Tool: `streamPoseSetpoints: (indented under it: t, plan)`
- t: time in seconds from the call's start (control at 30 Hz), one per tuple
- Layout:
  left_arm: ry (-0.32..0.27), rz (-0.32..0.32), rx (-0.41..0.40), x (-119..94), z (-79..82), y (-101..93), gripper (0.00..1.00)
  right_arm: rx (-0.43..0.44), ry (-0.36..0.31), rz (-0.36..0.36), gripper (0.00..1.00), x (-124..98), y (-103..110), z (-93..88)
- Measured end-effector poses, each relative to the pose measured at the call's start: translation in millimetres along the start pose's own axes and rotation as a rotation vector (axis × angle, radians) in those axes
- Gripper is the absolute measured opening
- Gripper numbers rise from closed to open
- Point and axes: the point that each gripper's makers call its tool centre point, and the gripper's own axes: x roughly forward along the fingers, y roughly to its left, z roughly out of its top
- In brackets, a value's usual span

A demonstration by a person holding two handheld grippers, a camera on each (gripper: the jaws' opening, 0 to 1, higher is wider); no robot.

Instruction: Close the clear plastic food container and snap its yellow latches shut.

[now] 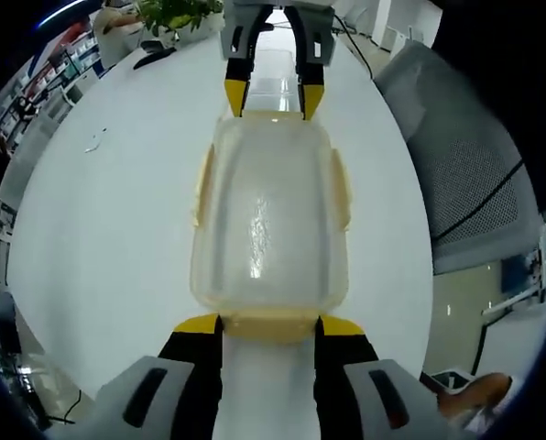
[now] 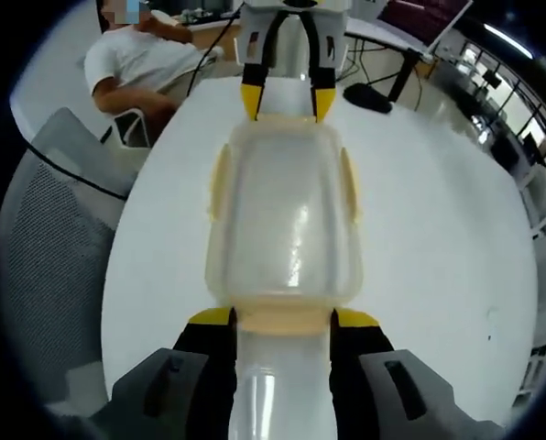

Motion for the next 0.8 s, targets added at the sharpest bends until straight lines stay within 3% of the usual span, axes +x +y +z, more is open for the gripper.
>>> streamPoseSetpoints:
  t: [0.8]
  plan:
    - [-0.05,0.0,0.014,-24,41.5,-8.5,0.32,-0.007,0.007,-0.011,0.36,-45,9,-14.5]
